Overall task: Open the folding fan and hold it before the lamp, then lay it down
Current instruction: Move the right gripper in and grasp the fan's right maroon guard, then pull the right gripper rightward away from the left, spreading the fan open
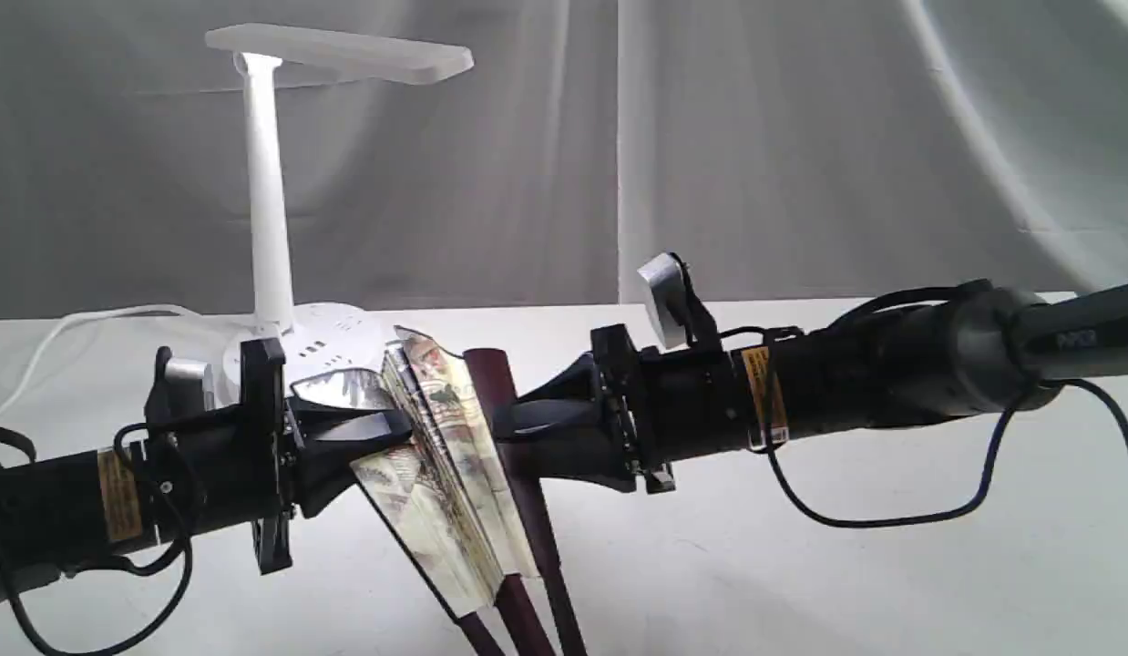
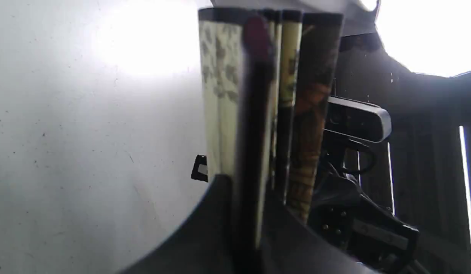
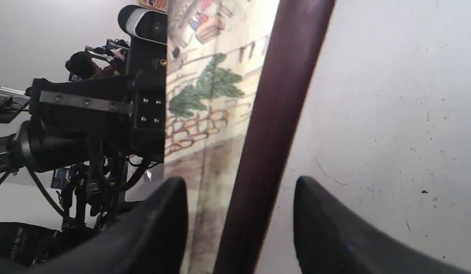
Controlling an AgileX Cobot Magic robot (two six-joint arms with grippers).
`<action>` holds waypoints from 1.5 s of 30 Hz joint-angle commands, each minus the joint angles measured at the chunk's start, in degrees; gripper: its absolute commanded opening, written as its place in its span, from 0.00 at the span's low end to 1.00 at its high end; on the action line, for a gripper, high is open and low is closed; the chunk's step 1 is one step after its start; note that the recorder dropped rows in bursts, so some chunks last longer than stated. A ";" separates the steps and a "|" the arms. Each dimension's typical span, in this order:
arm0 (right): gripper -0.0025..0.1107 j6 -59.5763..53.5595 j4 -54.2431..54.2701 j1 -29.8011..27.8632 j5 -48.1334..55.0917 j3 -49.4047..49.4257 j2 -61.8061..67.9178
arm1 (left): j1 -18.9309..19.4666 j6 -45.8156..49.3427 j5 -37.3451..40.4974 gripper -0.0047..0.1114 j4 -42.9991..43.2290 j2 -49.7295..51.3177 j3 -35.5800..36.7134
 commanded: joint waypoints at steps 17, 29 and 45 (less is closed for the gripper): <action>0.08 -0.49 3.40 2.98 -0.42 0.07 -0.98 | -0.03 0.83 -1.33 0.04 -0.36 -0.45 0.07; 0.02 -0.49 4.79 2.48 -0.42 0.07 -0.98 | -0.03 0.82 -1.33 0.04 -0.48 -0.45 0.07; 0.02 -0.49 10.64 -9.05 -0.42 0.07 -0.98 | 0.08 0.67 -1.33 0.04 -6.89 -0.45 0.07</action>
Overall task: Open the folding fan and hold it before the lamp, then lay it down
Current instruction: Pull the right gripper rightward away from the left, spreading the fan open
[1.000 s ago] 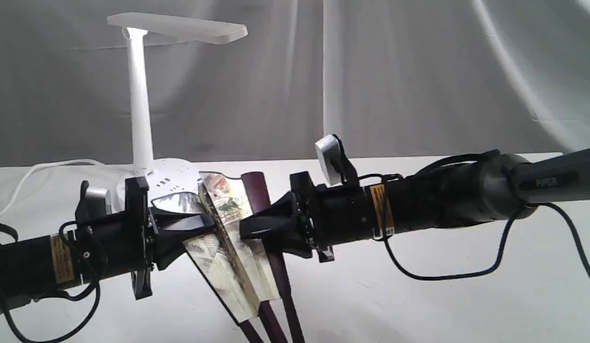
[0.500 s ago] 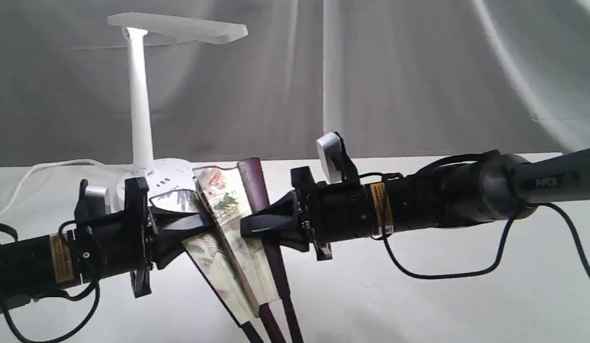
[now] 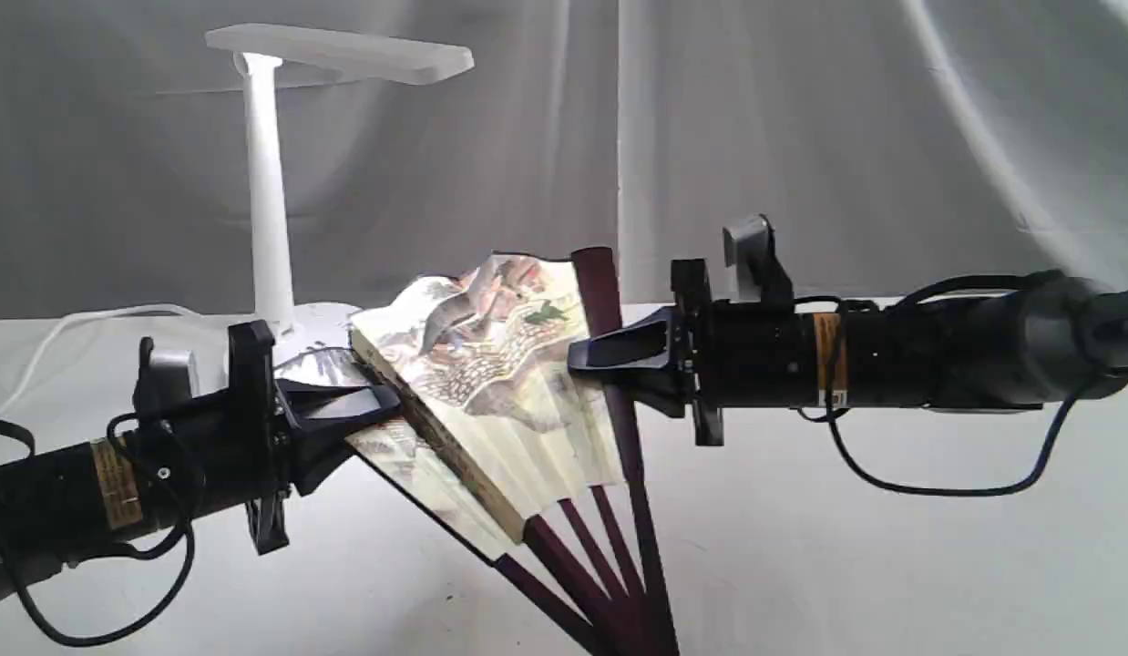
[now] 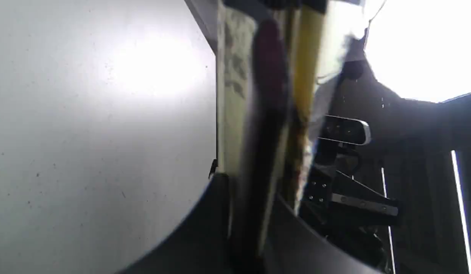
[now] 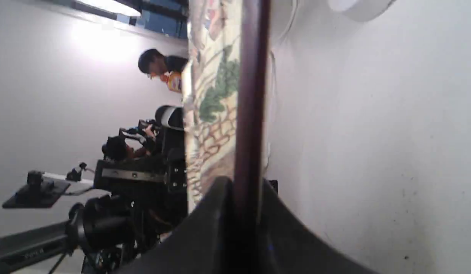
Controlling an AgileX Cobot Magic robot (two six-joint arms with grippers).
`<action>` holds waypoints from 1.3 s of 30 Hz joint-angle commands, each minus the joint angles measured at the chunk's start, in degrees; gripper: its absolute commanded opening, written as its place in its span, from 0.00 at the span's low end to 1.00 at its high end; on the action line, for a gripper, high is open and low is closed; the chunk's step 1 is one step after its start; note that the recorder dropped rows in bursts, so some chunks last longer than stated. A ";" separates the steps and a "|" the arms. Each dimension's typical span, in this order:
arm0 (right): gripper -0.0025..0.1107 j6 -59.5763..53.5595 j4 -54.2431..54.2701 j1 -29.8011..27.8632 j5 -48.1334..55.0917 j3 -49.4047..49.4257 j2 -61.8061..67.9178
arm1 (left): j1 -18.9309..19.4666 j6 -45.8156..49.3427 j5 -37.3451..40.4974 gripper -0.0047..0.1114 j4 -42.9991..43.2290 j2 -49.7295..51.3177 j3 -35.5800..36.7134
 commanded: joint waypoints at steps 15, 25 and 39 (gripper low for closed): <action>0.02 -0.74 13.24 -14.02 2.12 0.29 -0.98 | 2.28 -2.90 -0.08 0.04 -14.93 -0.45 0.07; 0.02 -0.74 20.38 -18.93 5.10 6.23 -0.98 | 9.21 -5.79 -0.08 0.04 -16.71 -0.45 0.07; 0.02 -7.76 34.05 -19.64 3.42 15.73 -0.98 | 9.99 -5.79 -0.19 0.04 -14.05 -0.45 0.19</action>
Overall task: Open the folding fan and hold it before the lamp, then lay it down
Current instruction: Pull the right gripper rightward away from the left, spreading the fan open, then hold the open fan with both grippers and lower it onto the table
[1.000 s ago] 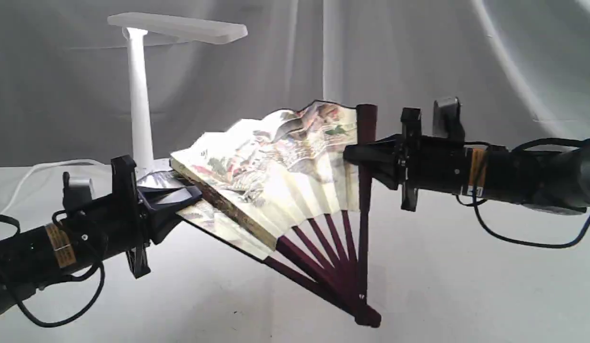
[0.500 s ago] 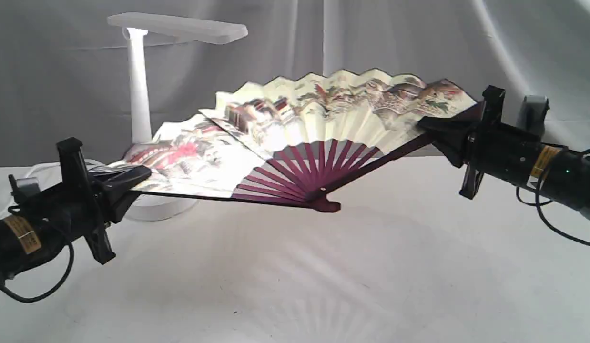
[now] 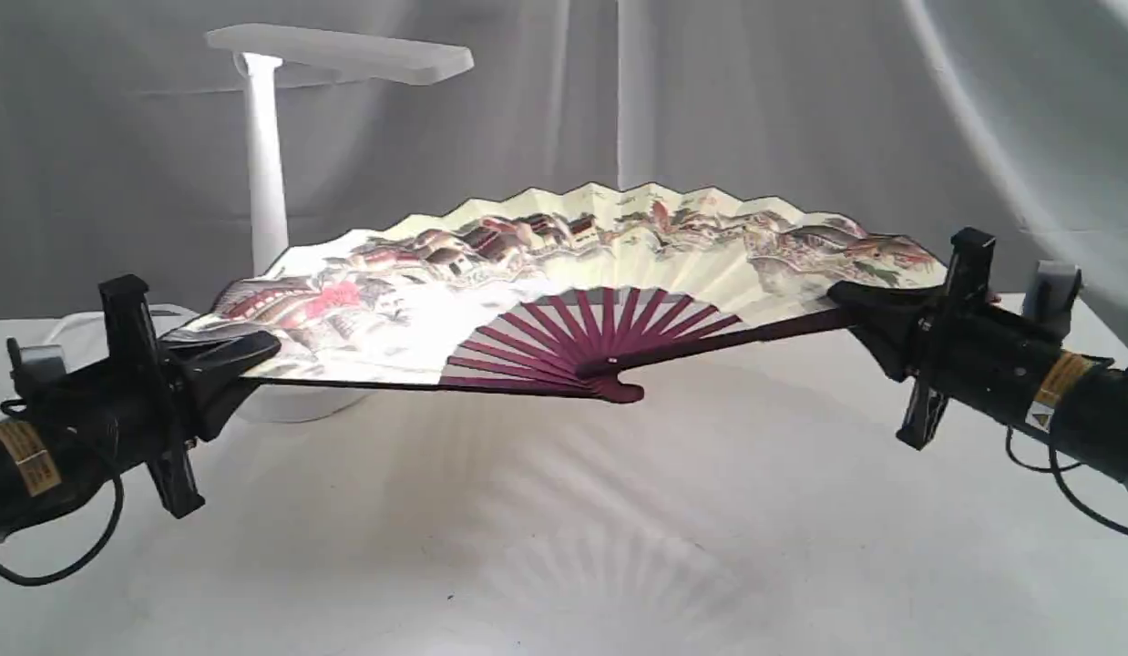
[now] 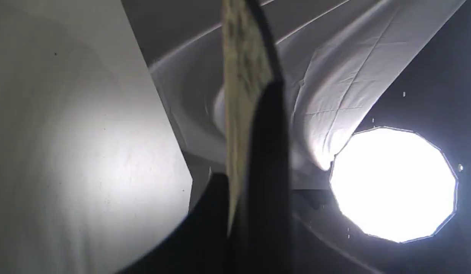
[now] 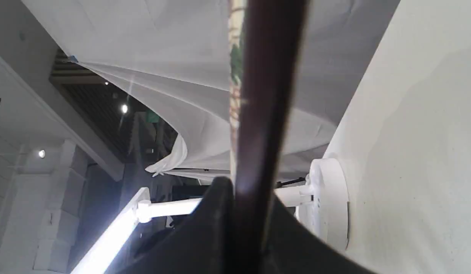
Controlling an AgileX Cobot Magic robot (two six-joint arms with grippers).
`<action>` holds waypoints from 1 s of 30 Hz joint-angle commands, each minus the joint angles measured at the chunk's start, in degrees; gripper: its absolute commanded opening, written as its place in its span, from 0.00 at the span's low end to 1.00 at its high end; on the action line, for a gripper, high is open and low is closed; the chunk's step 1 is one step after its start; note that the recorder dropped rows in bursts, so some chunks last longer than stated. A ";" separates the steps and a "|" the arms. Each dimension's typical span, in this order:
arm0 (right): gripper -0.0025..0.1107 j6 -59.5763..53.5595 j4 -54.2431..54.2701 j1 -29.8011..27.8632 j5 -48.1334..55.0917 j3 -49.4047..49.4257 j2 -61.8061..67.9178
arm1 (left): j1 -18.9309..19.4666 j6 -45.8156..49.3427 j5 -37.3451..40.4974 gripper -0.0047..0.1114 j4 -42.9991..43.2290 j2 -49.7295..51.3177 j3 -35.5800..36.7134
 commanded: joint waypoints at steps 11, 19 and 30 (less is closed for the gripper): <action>0.02 -8.82 17.09 -1.82 -0.20 6.97 -0.77 | 1.36 -2.23 -2.98 0.04 -4.55 -0.45 3.72; 0.02 -4.04 17.35 -1.72 -0.20 6.99 -0.77 | 1.36 -6.02 -2.98 0.04 -7.20 -0.45 3.72; 0.02 -2.31 17.92 -1.72 -0.20 6.99 -5.47 | 1.36 -7.87 -2.98 0.04 -9.08 -3.75 3.38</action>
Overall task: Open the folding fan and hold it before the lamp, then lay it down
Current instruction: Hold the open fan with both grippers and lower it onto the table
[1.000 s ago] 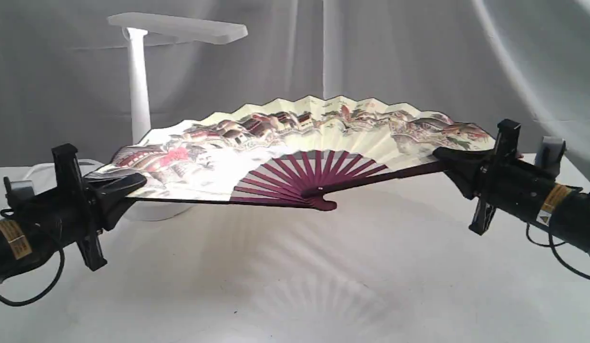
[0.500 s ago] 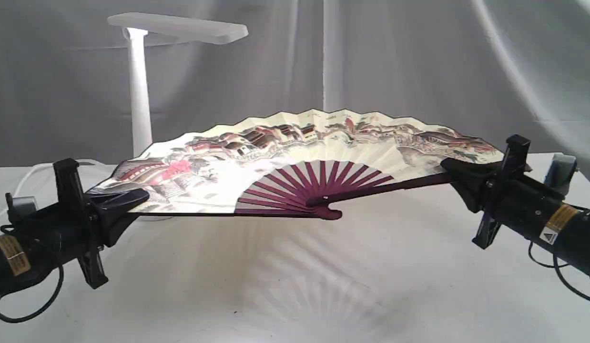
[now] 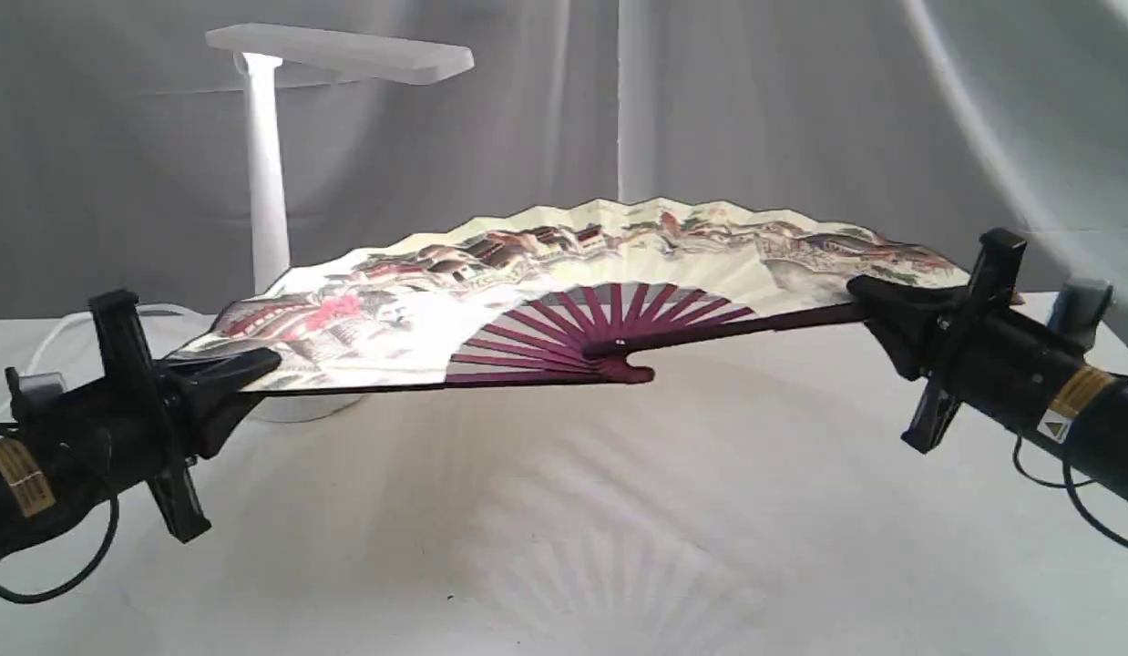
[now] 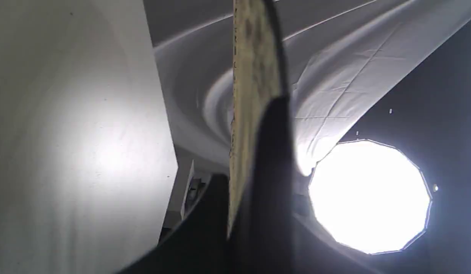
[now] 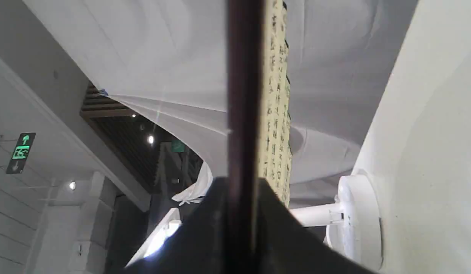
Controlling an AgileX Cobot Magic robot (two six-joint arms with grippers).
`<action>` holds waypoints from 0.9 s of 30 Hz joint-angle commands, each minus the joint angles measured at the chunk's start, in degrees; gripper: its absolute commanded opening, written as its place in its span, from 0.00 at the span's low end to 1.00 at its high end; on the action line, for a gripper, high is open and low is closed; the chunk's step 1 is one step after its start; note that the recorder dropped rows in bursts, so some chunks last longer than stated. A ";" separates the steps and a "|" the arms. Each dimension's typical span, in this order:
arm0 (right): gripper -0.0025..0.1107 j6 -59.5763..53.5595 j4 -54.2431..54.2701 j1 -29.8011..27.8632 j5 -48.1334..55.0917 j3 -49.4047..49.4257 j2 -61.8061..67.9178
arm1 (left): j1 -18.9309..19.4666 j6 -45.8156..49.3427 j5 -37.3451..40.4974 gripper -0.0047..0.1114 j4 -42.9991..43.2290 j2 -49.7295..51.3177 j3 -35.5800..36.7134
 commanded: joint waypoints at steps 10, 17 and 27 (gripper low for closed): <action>0.02 2.84 9.42 -1.93 2.76 0.24 -7.03 | 1.36 -3.11 0.09 0.04 -7.69 -10.35 -0.09; 0.02 4.26 8.71 -1.93 2.76 0.24 -10.38 | 1.36 -3.11 3.88 0.04 -6.31 -14.93 0.03; 0.02 4.89 8.20 -1.93 2.76 0.24 -10.90 | 1.36 -3.11 6.65 0.04 -5.93 -18.77 0.03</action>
